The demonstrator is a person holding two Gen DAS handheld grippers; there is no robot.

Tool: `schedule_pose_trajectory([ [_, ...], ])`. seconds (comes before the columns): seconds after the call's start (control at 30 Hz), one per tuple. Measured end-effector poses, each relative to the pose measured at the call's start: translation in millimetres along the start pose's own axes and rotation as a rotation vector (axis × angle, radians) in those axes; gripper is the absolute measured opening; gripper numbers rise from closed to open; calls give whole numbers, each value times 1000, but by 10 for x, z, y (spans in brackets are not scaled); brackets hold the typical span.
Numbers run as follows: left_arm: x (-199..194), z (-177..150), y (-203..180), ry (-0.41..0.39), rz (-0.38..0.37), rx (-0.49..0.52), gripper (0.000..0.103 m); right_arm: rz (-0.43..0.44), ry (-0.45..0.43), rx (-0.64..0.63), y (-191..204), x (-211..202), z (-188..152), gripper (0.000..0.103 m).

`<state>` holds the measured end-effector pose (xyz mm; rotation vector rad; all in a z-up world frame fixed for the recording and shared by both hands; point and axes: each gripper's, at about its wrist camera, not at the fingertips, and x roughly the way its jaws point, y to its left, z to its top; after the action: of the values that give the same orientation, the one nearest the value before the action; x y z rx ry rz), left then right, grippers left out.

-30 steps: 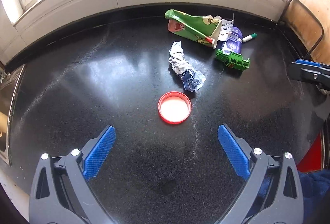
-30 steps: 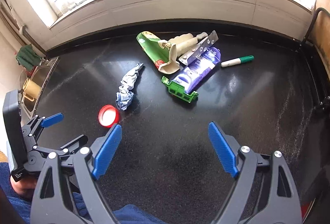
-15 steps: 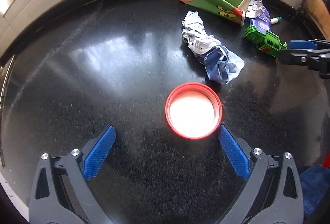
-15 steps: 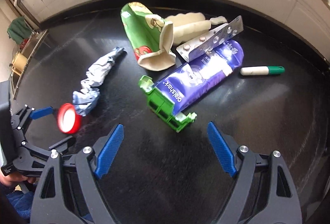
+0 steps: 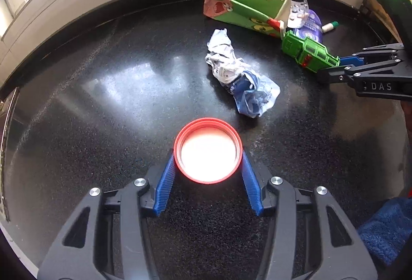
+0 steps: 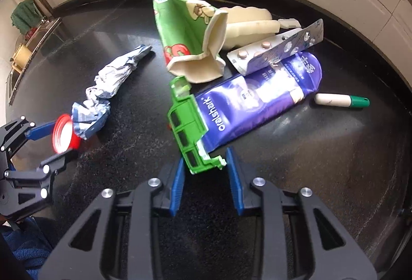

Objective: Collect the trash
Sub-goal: 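Grasp the red lid with left tool while right tool grasps green plastic piece, then carry red lid and green piece to the bin and open both tools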

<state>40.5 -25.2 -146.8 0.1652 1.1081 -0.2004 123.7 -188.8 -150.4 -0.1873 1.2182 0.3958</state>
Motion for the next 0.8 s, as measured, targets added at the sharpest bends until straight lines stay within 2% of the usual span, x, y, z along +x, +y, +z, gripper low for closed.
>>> schedule_pose_trajectory([
  [0.17,-95,-23,-52,-5,18,11,48,28,-35,20,117,-212,-163,27],
  [0.43,-373,-88,-91,-83,55,12,48,53,-107,34,259,-619,-293,27],
  [0.8,-565,-345,8,-93,75,-27,48,51,-118,10,371,-763,-439,27],
])
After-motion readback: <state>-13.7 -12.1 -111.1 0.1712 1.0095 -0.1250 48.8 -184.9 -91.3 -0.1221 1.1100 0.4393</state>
